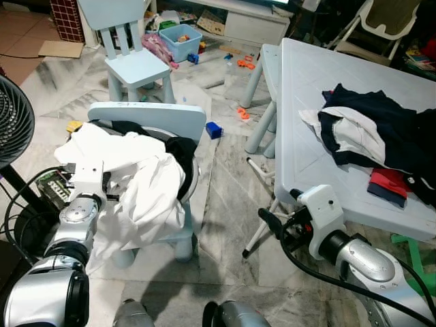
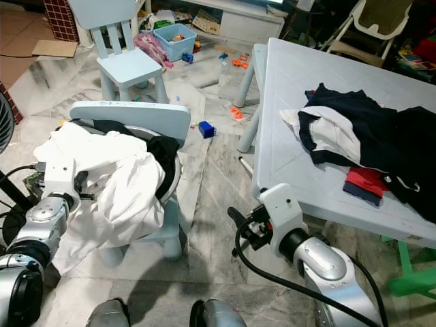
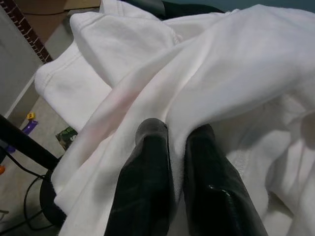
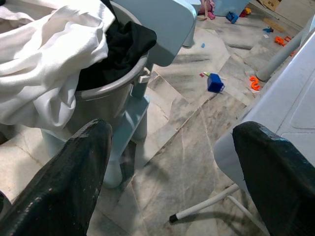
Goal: Hang hanger
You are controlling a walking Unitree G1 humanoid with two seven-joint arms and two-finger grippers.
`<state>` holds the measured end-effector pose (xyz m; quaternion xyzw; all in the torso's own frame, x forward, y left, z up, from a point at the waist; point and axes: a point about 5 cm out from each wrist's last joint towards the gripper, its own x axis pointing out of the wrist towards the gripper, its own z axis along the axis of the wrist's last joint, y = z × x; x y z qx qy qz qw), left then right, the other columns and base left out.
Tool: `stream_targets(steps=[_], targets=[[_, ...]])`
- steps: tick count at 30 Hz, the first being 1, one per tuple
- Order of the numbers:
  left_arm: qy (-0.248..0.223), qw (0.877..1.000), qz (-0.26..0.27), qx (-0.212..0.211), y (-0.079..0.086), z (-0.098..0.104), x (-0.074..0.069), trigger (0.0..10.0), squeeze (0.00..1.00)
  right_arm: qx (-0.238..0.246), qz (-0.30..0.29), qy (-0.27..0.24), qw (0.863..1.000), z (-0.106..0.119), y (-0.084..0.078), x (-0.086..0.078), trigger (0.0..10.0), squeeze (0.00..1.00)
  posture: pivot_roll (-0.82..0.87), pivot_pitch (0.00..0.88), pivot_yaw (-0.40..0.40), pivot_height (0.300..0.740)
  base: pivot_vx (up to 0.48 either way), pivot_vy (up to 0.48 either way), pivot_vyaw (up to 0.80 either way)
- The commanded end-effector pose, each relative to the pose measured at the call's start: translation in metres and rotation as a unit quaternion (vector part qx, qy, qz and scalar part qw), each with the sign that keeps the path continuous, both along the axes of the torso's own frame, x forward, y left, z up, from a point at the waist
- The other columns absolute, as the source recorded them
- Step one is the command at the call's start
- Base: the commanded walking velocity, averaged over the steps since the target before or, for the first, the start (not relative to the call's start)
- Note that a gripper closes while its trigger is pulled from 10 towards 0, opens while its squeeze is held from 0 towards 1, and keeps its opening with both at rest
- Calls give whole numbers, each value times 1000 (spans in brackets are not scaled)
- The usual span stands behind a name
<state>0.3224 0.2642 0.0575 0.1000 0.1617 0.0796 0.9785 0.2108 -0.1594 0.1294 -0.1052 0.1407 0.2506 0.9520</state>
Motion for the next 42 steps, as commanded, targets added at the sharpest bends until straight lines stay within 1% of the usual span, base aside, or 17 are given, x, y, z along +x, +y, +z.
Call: stream_targets(steps=[1, 3, 12, 18, 21, 25, 27, 29, 31, 33, 34, 35, 38, 39, 40, 41, 42], targets=[[-9, 1000, 7, -4, 1, 4, 3, 0, 0, -8, -9, 7, 1000, -3, -3, 1, 10000, 0, -196, 114, -168, 740, 0, 0, 0], [-25, 999, 21, -13, 4, 11, 7, 0, 0, -8, -12, 5, 1000, -5, -1, 4, 10000, 0, -186, 124, -163, 740, 0, 0, 0], [-84, 996, 20, -15, 4, 40, 24, 0, 0, -3, -36, -6, 999, -9, 2, 11, 10000, 0, -153, 108, -137, 740, 0, 0, 0], [-201, 979, -8, 27, -8, 93, 45, 0, 0, 6, -48, -16, 999, -10, 6, 17, 10000, 0, -120, 95, -124, 740, 0, 0, 0], [-287, 956, -43, 31, -24, 139, 60, 0, 0, 14, -59, -27, 998, -12, 11, 25, 10000, 0, -87, 87, -110, 740, 0, 0, 0], [-305, 951, -50, 24, -26, 151, 62, 0, 0, 16, -65, -32, 997, -14, 13, 27, 10000, 0, -75, 77, -101, 740, 0, 0, 0], [-315, 946, -59, 41, -22, 161, 63, 0, 0, 19, -72, -34, 997, -15, 14, 29, 10000, 0, -57, 63, -95, 740, 0, 0, 0], [-314, 946, -39, 64, -4, 200, 73, 0, 0, 24, -80, -40, 996, -16, 15, 35, 10000, 0, -40, 49, -85, 740, 0, 0, 0], [-316, 946, -36, 68, -2, 207, 74, 0, 0, 24, -80, -41, 996, -17, 15, 37, 10000, 0, -36, 45, -82, 740, 0, 0, 0], [-356, 929, -42, 88, -9, 250, 79, 0, 0, 25, -89, -52, 994, -15, 15, 44, 10000, 0, -32, 37, -76, 740, 0, 0, 0], [-365, 925, -47, 92, -12, 258, 79, 0, 0, 26, -91, -54, 994, -15, 15, 45, 10000, 0, -32, 37, -76, 740, 0, 0, 0], [-395, 910, -62, 111, -25, 288, 81, 0, 0, 30, -102, -59, 993, -13, 14, 48, 10000, 0, -26, 28, -66, 740, 0, 0, 0], [-427, 892, -74, 128, -40, 318, 80, 0, 0, 33, -109, -66, 991, -12, 14, 51, 10000, 0, -26, 28, -66, 740, 0, 0, 0], [-454, 873, -98, 149, -56, 338, 78, 0, 0, 33, -110, -67, 991, -13, 14, 51, 10000, 0, -29, 24, -61, 740, 0, 0, 0], [-464, 864, -109, 160, -63, 344, 77, 0, 0, 33, -111, -68, 991, -13, 14, 51, 10000, 0, -30, 25, -59, 740, 0, 0, 0], [-478, 850, -132, 178, -75, 350, 75, 0, 0, 34, -114, -71, 990, -13, 14, 50, 10000, 0, -32, 27, -58, 740, 0, 0, 0], [-484, 843, -148, 182, -83, 351, 75, 0, 0, 35, -115, -71, 990, -12, 14, 49, 10000, 0, -33, 27, -57, 740, 0, 0, 0]])
